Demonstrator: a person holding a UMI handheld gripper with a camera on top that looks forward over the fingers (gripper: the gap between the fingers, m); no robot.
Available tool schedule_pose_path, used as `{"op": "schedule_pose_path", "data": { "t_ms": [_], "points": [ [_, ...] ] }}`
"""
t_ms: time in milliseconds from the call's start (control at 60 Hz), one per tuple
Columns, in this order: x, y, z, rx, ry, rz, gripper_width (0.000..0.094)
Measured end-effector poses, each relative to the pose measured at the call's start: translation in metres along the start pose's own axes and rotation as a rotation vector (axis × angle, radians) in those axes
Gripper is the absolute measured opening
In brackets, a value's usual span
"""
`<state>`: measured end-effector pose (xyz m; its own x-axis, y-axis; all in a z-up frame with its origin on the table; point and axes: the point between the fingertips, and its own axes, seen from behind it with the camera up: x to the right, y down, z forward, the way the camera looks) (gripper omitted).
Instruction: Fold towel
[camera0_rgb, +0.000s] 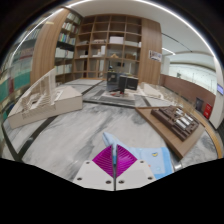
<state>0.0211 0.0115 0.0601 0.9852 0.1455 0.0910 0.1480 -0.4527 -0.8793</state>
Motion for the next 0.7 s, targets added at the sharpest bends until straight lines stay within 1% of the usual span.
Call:
{"op": "schedule_pose_path", "data": {
  "t_ms": [67,117,167,217,333,367,417,467,483,500,517,550,583,600,617,633,667,700],
  "points": [
    [0.043,-0.014,-0.008,0.039,0.068,0.069,0.0013],
    [0.078,-0.012,-0.014,0.038,0.125,0.1,0.0015],
    [0.11,0.003,-0.011,0.006,0.177,0.131,0.0018],
    [0.138,0.024,-0.004,-0.034,0.206,0.163,0.002],
    [0.179,0.07,0.007,-0.132,0.282,0.186,0.0032],
    [0.185,0.079,0.006,-0.146,0.294,0.184,0.0034],
    [0.187,0.079,0.006,-0.13,0.288,0.192,0.0058],
    [0.188,0.076,0.002,-0.122,0.289,0.196,0.0172],
    [0.19,0.074,0.003,-0.121,0.295,0.194,0.0296],
    [0.192,0.074,0.0,-0.121,0.302,0.19,0.0379],
    [0.194,0.074,-0.003,-0.124,0.312,0.185,0.0425],
    [0.197,0.073,-0.009,-0.133,0.322,0.175,0.057],
    [0.195,0.072,-0.014,-0.139,0.315,0.165,0.0758],
    [0.194,0.071,-0.017,-0.139,0.31,0.162,0.0811],
    [0.193,0.069,-0.02,-0.139,0.304,0.161,0.0856],
    [0.19,0.068,-0.023,-0.139,0.296,0.161,0.0829],
    [0.185,0.066,-0.032,-0.136,0.276,0.163,0.0842],
    [0.177,0.064,-0.041,-0.134,0.259,0.166,0.0835]
  ]
}}
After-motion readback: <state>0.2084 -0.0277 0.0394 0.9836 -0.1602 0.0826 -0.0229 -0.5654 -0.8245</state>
